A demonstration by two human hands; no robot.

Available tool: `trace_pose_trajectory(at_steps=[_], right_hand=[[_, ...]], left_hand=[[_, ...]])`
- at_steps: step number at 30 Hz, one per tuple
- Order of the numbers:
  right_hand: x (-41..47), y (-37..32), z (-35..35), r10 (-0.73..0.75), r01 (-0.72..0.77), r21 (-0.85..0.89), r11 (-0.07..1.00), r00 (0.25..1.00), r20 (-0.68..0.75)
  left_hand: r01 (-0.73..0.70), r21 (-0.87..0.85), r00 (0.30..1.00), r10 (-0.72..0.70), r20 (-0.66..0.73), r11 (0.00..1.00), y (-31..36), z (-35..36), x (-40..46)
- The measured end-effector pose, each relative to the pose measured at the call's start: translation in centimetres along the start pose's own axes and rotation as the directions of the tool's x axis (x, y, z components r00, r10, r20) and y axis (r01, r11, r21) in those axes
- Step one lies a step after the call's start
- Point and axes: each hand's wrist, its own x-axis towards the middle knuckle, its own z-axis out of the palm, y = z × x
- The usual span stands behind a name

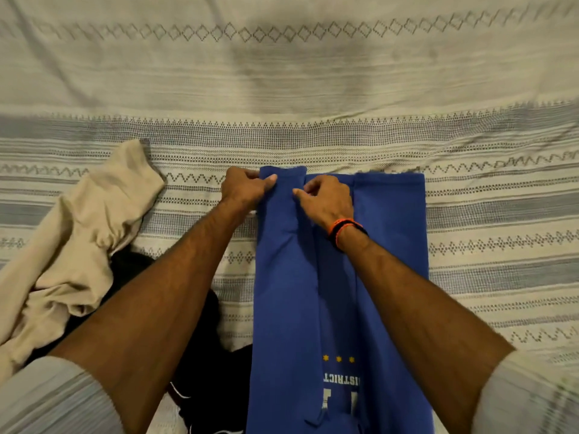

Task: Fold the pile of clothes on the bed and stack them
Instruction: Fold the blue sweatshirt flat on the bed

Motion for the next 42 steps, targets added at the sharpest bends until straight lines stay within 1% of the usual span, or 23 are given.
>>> trace_pose_trajectory(at_steps=[2,4,5,7,10,11,13,16,18,20,22,23,24,26,27,28,30,33,34,36,39,42], right_hand=[[0.2,0.5,-0.2,0.007,0.000,0.081,0.997,0.996,-0.087],[0.3,1.0,-0.4,0.010,0.003,0.099,0.995,0.991,-0.133],[0.4,1.2,-0.5,0.016,-0.007,0.070,0.997,0.992,-0.122],[0.7,1.2,-0.6,0.022,-0.023,-0.008,1.000,0.995,-0.095],[1.2,0.9,-0.6,-0.039,0.026,-0.144,0.989,0.995,-0.091],[1.1,0.8,-0.6,-0.066,0.050,-0.159,0.986,0.993,-0.098],[1.0,1.0,-0.6,-0.100,0.088,-0.119,0.989,0.991,-0.093],[0.2,1.8,-1.0,-0.167,0.166,-0.034,0.986,0.984,-0.054],[-0.2,2.6,-1.7,-0.222,0.224,-0.003,0.975,0.966,-0.130],[-0.4,3.5,-2.9,-0.240,0.243,-0.022,0.970,0.934,-0.265],[-0.6,4.7,-4.1,-0.234,0.208,-0.106,0.972,0.884,-0.405],[-0.4,5.4,-4.7,-0.220,0.159,-0.169,0.973,0.862,-0.456],[-0.2,5.9,-5.2,-0.176,0.071,-0.228,0.971,0.859,-0.480],[0.1,6.8,-6.4,-0.002,-0.147,-0.285,0.947,0.887,-0.462],[0.3,7.0,-7.0,0.082,-0.220,-0.275,0.936,0.895,-0.438],[0.5,7.4,-7.6,0.134,-0.255,-0.250,0.934,0.899,-0.418],[0.8,8.0,-8.7,0.158,-0.243,-0.178,0.954,0.906,-0.392],[1.5,8.6,-10.3,0.219,-0.214,0.053,0.975,0.922,-0.320],[1.6,8.7,-10.8,0.230,-0.212,0.092,0.973,0.929,-0.291],[1.5,9.0,-11.5,0.193,-0.166,0.127,0.978,0.949,-0.249],[1.0,9.2,-12.1,0.138,-0.092,0.211,0.973,0.968,-0.212],[0.4,9.4,-12.6,0.103,-0.044,0.316,0.948,0.980,-0.173]], left_hand=[[-0.039,-0.077,0.999,0.037,-0.017,0.996,0.3,0.1,0.1],[-0.123,-0.041,0.990,0.119,-0.078,0.992,0.9,0.3,0.2],[-0.141,0.015,0.985,0.142,-0.097,0.990,1.1,0.6,0.2],[-0.130,0.120,0.982,0.145,-0.121,0.984,1.4,0.8,0.0],[-0.081,0.148,0.984,0.103,-0.147,0.986,1.3,0.8,0.0],[-0.080,0.164,0.981,0.106,-0.161,0.983,1.2,0.8,0.0],[-0.098,0.204,0.976,0.134,-0.172,0.974,1.2,0.7,0.0],[-0.121,0.216,0.982,0.148,-0.115,0.969,1.2,0.7,-0.4],[-0.110,0.180,0.990,0.123,-0.062,0.977,1.3,0.6,-0.6],[-0.072,0.176,0.997,0.073,0.002,0.982,1.3,0.5,-0.5],[-0.035,0.177,0.997,0.022,0.071,0.984,1.4,0.6,-0.4],[-0.024,0.163,0.995,0.008,0.096,0.986,1.6,0.9,-0.5],[-0.017,0.142,0.994,0.002,0.105,0.990,1.7,1.2,-0.5],[-0.030,0.122,0.998,0.022,0.065,0.992,1.9,1.8,-0.6],[-0.039,0.116,0.999,0.036,0.034,0.993,1.9,1.9,-0.7],[-0.044,0.095,0.999,0.043,0.008,0.994,1.8,2.2,-0.7],[-0.024,0.011,1.000,0.024,0.000,1.000,1.3,2.5,-0.5],[0.042,-0.083,0.997,-0.036,0.074,0.996,1.0,2.2,-0.5],[0.047,-0.092,0.994,-0.037,0.099,0.995,1.1,2.1,-0.5],[0.030,-0.097,0.993,-0.018,0.120,0.995,1.4,2.2,-0.7],[-0.020,-0.096,0.996,0.028,0.082,0.995,1.9,2.0,-1.3],[-0.075,-0.089,0.993,0.082,0.081,0.993,1.9,1.4,-1.9]])
